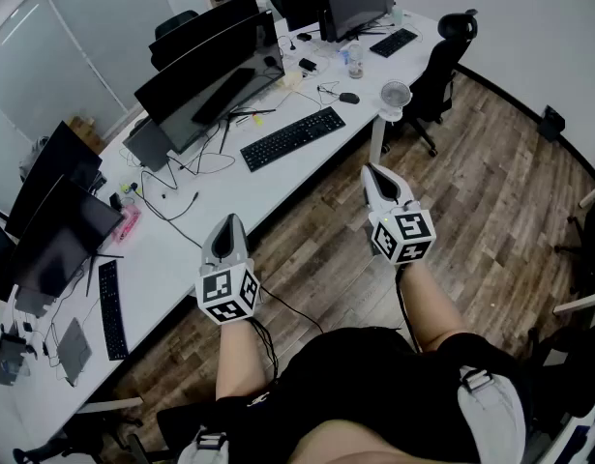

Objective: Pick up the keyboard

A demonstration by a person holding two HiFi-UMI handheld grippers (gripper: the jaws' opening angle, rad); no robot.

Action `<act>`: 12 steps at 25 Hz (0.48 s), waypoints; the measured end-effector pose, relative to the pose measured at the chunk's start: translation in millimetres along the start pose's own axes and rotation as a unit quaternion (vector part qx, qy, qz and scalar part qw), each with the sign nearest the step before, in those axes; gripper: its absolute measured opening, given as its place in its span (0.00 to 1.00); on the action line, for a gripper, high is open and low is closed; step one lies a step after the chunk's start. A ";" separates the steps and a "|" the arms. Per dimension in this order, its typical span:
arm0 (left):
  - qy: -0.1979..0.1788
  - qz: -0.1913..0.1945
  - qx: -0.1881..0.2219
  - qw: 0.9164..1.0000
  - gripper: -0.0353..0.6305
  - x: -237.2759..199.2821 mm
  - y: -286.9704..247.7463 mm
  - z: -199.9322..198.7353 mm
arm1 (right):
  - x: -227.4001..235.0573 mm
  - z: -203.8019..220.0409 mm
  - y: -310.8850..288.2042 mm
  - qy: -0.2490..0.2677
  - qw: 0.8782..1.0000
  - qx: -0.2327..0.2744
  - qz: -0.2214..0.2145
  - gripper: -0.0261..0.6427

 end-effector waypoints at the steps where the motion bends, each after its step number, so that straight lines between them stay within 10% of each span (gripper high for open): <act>1: 0.000 0.002 0.001 1.000 0.13 -0.7 0.8 -1.1 | -2.1 -0.2 -0.2 -0.003 1.000 0.000 0.000 0.03; 12: 0.003 0.024 0.009 1.000 0.13 -30.6 1.5 1.4 | -30.5 6.5 -1.2 -0.019 1.000 0.006 0.006 0.03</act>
Point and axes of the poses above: the fingertips, and each gripper's own axes: y backward along the fingers, x to its right, z out of its underside, the point moved 5 cm from there along y, backward along the fingers, and after that the axes turned 7 degrees about z, right-handed, at the moved point
